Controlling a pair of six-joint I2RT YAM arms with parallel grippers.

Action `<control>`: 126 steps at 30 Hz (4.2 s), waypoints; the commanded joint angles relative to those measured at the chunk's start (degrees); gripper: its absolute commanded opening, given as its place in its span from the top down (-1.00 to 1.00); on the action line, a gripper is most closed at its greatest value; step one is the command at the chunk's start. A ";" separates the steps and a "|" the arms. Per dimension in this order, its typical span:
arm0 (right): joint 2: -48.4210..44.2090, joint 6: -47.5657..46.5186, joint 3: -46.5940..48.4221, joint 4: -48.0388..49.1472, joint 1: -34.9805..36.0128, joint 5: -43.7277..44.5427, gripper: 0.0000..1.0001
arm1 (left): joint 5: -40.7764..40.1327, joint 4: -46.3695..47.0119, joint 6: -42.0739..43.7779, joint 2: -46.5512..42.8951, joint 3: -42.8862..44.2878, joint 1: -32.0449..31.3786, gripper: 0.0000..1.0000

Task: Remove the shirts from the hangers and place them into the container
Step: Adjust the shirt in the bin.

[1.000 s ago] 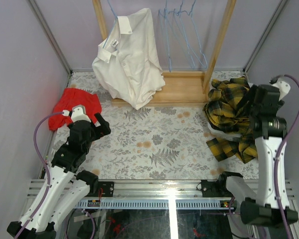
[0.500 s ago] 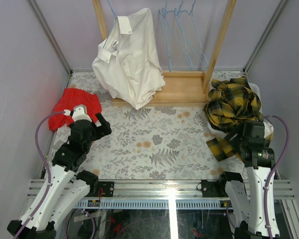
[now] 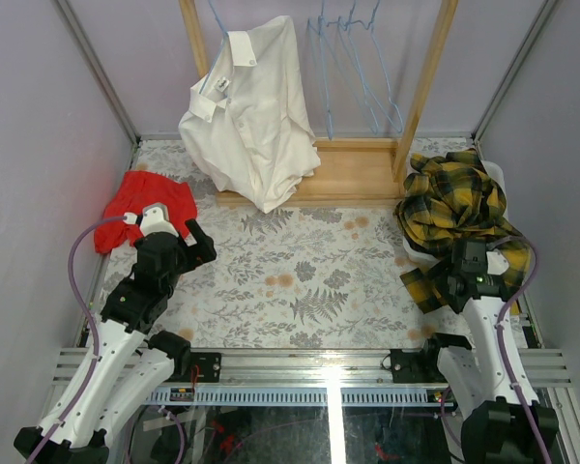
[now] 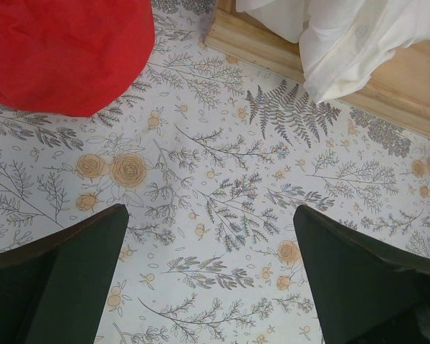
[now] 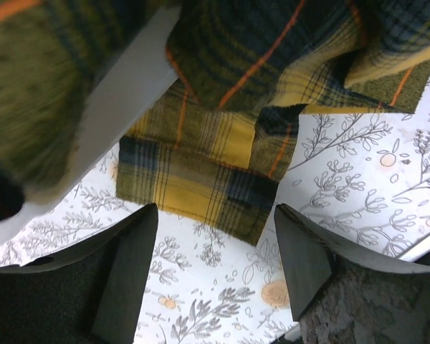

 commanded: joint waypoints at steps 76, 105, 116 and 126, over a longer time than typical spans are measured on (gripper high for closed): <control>46.86 -15.07 40.97 23.56 1.13 -6.57 0.91 | -0.46 3.12 1.28 -0.05 -0.37 0.30 -1.00; 22.01 -18.32 30.54 12.26 -7.45 5.71 -0.83 | 0.65 3.32 1.51 0.30 -0.39 0.31 -1.00; 28.43 -17.22 41.02 20.44 -7.60 -14.01 1.00 | 0.21 3.24 1.46 0.44 -0.38 0.30 -1.00; 35.97 -12.07 22.17 24.07 -7.65 -13.01 0.84 | -0.39 3.00 1.15 -0.16 -0.53 0.28 -1.00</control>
